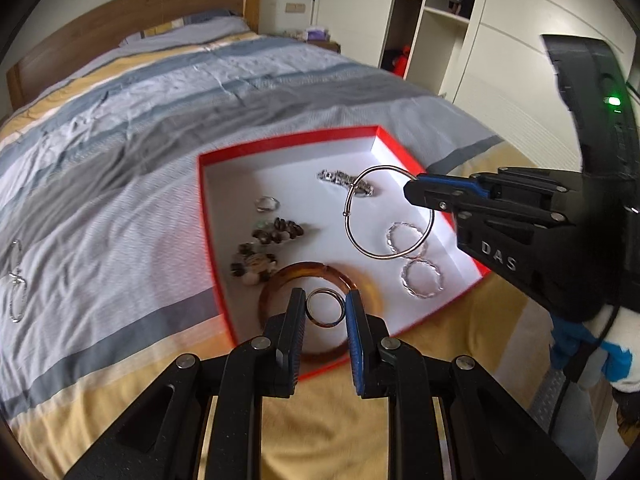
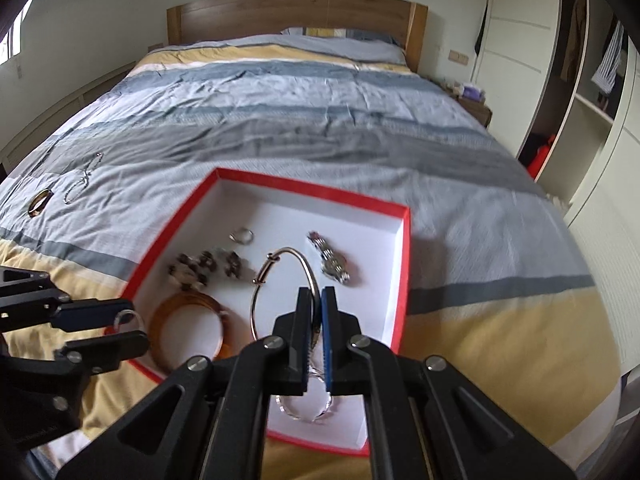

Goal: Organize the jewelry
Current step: 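Carry the ring and silver bangle into the red box and open both tools, then withdraw both tools from the box toward the amber bangle and chain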

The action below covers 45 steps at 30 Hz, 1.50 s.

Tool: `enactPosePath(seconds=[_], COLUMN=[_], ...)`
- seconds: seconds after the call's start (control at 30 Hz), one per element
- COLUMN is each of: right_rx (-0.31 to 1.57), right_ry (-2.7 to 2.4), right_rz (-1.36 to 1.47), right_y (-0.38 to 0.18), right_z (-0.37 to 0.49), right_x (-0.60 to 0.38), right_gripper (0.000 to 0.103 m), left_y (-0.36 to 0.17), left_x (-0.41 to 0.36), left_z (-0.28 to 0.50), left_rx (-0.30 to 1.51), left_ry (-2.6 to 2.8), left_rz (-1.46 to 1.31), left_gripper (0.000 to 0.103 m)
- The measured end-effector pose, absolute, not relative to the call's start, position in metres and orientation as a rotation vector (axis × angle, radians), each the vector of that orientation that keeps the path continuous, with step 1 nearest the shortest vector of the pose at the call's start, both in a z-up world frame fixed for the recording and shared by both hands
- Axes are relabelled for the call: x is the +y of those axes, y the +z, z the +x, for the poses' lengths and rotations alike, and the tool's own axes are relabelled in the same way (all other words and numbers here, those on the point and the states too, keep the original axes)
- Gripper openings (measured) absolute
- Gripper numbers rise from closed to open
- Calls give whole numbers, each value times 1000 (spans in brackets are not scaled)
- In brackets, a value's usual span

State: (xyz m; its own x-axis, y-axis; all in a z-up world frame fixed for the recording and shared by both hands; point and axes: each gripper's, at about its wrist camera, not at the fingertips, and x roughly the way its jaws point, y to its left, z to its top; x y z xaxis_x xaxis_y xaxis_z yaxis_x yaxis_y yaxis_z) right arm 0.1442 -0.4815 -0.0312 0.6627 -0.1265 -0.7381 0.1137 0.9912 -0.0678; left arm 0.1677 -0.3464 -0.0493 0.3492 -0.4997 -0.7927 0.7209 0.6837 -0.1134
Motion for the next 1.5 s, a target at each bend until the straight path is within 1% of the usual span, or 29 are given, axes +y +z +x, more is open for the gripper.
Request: enactPosePath(seconds=[0.33, 0.53, 0.7, 0.83, 0.97, 1.17, 1.23, 1.33, 1.5], right_rx=[872, 937, 948, 952, 950, 910, 900, 884, 848], right_ry=[-107, -74, -83, -92, -102, -131, -144, -168, -200], right_rz=[56, 43, 55, 61, 86, 94, 95, 109, 142], right_y=[-56, -71, -75, -74, -71, -48, -40, -26, 1], right_z=[165, 182, 187, 188, 186, 169, 163, 152, 125], right_x=[-506, -508, -512, -513, -516, -518, -518, -520, -518], right_gripper=[4, 4, 5, 6, 7, 18, 19, 19, 21], left_y=[-88, -93, -94, -91, -87, -74, -66, -50, -27], left_x=[-368, -365, -368, -369, -369, -360, -355, -345, -320], left_z=[186, 189, 186, 186, 183, 180, 176, 170, 159], left_rx=[989, 992, 980, 989, 984, 979, 968, 944, 909], left_ry=[-779, -756, -749, -762, -760, -748, -748, -741, -708], left_rz=[312, 316, 336, 319, 318, 294, 289, 275, 235], left_gripper=[20, 20, 21, 26, 39, 41, 42, 47, 47])
